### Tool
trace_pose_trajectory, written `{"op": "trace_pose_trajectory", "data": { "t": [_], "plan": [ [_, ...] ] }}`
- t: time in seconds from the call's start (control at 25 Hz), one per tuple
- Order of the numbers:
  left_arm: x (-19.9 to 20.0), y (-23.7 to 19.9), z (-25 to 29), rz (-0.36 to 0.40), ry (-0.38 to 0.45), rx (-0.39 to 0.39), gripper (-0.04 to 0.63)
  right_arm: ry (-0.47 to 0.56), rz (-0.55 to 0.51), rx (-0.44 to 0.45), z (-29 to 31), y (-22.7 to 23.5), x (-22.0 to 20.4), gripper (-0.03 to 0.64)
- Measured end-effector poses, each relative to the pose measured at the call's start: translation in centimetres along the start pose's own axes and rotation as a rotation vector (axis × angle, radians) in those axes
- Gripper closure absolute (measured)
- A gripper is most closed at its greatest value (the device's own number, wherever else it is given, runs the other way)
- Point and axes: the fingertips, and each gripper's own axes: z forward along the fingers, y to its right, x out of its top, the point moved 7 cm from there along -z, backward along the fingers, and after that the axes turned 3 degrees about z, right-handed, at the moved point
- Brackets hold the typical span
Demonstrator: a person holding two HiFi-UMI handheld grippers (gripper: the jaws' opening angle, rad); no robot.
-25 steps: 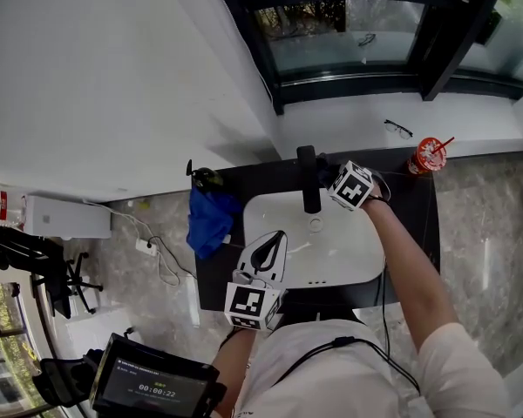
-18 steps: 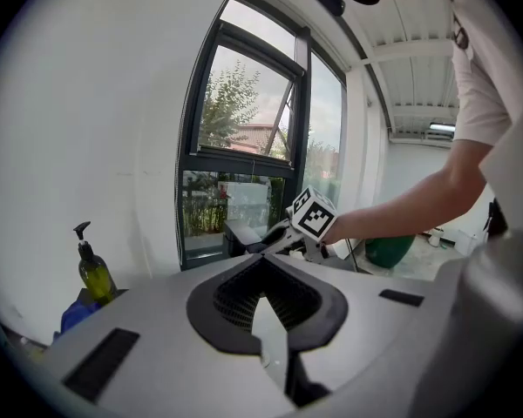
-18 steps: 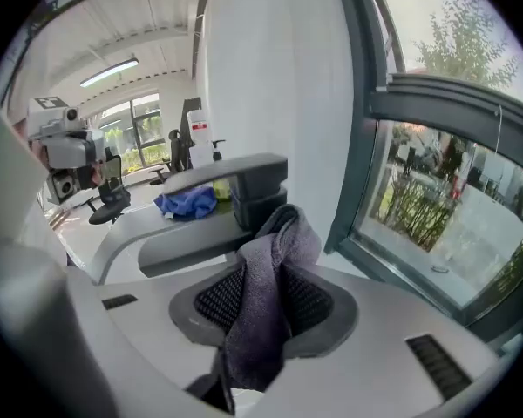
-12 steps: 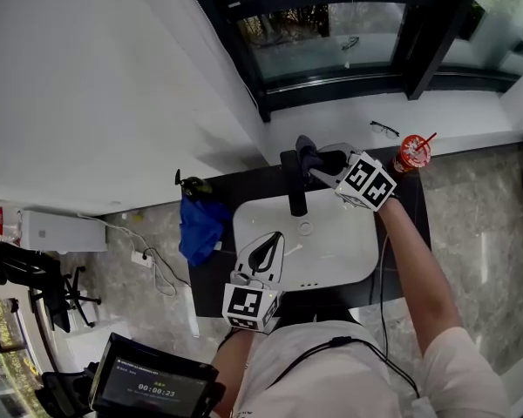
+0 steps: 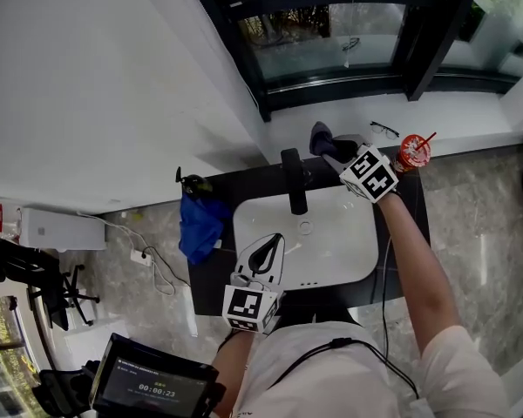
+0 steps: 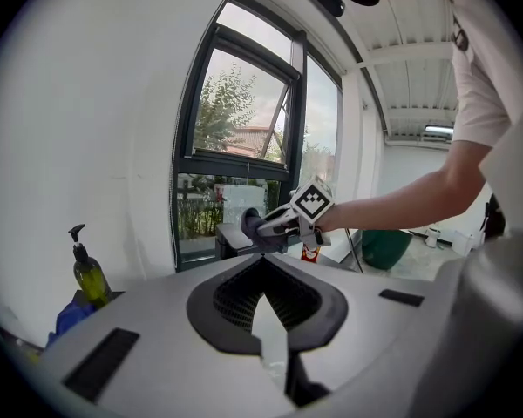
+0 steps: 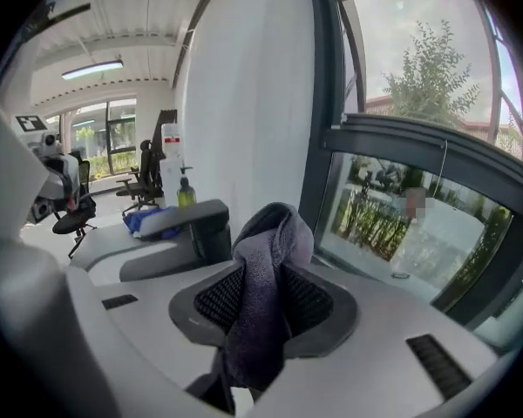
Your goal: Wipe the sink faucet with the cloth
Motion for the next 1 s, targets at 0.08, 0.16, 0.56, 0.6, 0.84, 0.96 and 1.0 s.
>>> {"op": "trace_pose_trajectory", "data": {
  "t": [0.08, 0.16, 0.56, 0.6, 0.84, 0.96, 1.0],
  "plan": [
    [0.0, 0.0, -0.1, -0.001, 0.000, 0.004, 0.601, -0.087, 0.002, 0.006, 1.5, -0.5, -2.0, 0.497],
    [0.0, -0.1, -0.3, -0.003, 0.000, 0.011, 0.601, -0.163, -0.003, 0.030, 3.0, -1.3, -3.9, 0.497],
    [-0.9, -1.3, -1.5, -0.017, -0.011, 0.056, 0.601, -0.305, -0.008, 0.112, 7.6, -4.5, -7.1, 0.497],
    [-1.0, -1.4, -1.6, -0.017, -0.013, 0.059, 0.601, -0.296, -0.006, 0.123, 7.8, -4.7, -7.0, 0.497],
    [-1.2, -1.8, -1.5, -0.017, -0.012, 0.058, 0.601, -0.207, -0.002, 0.151, 6.8, -4.7, -5.5, 0.497],
    [-1.1, -1.6, -1.3, -0.018, -0.007, 0.044, 0.601, -0.086, 0.038, 0.152, 5.0, -3.7, -3.3, 0.497],
    [-1.0, -1.5, -1.2, -0.019, -0.004, 0.038, 0.601, -0.043, 0.052, 0.153, 4.4, -3.3, -2.5, 0.497]
  ]
}}
